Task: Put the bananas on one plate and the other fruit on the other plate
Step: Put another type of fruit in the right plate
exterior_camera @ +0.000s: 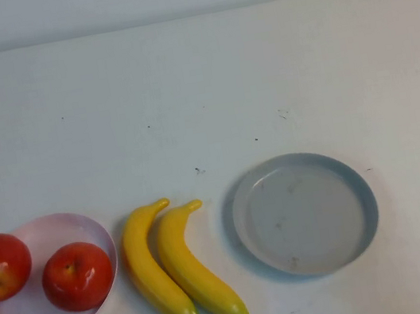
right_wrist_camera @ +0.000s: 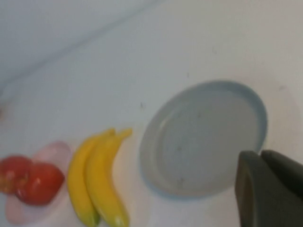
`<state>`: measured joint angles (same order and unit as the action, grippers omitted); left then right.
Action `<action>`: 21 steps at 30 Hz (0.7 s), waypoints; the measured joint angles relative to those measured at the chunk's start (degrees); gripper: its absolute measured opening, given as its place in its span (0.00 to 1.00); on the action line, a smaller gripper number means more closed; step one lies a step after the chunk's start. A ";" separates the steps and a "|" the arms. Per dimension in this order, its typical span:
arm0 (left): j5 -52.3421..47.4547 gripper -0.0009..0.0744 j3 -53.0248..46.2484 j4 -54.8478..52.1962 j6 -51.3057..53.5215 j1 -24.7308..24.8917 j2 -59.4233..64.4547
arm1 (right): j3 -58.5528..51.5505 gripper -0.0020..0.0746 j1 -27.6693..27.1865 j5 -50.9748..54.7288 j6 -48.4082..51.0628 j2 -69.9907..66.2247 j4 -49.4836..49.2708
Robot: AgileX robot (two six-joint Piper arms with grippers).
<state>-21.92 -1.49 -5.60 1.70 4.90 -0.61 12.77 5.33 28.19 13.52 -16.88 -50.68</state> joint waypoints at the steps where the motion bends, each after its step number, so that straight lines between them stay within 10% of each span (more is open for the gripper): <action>1: 0.00 0.01 0.00 0.00 0.00 0.00 0.00 | 2.42 0.00 0.00 3.13 0.00 -3.34 1.84; 12: 0.00 0.01 0.00 0.00 0.00 0.00 0.00 | 24.87 0.00 0.38 22.11 0.10 -35.54 23.15; 21: 0.00 0.01 0.00 0.00 0.00 0.00 0.00 | 39.50 0.00 17.68 21.87 -2.93 -54.87 26.96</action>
<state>-21.92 -1.49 -5.60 1.70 4.90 -0.61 52.27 23.01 50.06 10.59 -71.75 -23.72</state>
